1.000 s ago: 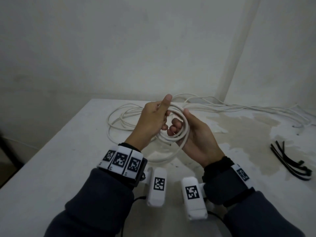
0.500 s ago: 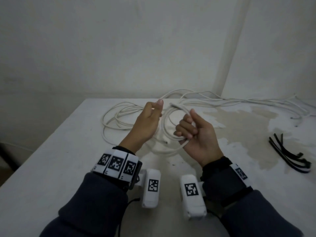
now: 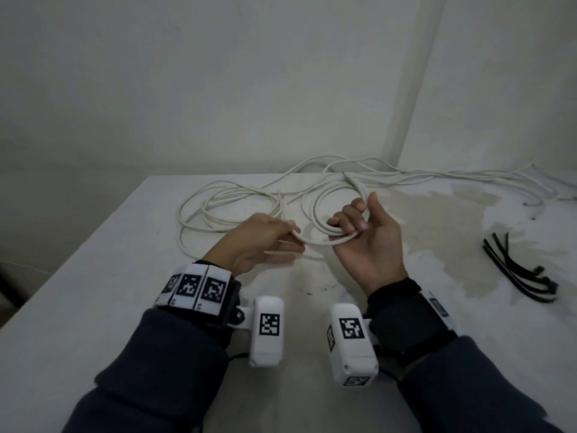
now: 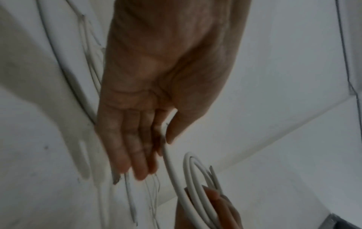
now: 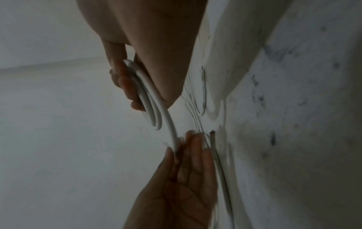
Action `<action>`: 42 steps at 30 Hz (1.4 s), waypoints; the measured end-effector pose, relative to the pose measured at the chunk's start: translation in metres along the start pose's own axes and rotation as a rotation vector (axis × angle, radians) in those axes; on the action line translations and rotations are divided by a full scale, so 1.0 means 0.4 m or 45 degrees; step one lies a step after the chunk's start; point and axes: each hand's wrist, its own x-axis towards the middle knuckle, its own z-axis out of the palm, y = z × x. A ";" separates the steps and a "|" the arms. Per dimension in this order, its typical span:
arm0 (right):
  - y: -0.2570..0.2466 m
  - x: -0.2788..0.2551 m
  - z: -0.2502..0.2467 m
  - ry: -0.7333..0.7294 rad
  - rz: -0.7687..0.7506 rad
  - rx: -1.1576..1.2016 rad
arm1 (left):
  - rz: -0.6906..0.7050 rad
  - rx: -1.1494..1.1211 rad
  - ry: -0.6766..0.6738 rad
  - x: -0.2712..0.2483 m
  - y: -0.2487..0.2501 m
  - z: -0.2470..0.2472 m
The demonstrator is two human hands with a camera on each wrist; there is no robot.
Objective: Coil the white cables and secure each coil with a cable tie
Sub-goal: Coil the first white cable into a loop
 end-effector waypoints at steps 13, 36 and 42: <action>0.010 -0.008 0.015 -0.065 0.095 0.007 | 0.623 -0.190 0.234 -0.004 0.010 0.055; 0.048 -0.023 0.039 0.043 0.093 -0.286 | 0.476 -0.596 0.195 0.010 0.007 0.062; 0.038 -0.025 0.033 0.002 0.130 -0.249 | 0.263 -0.823 -0.076 0.007 0.018 0.030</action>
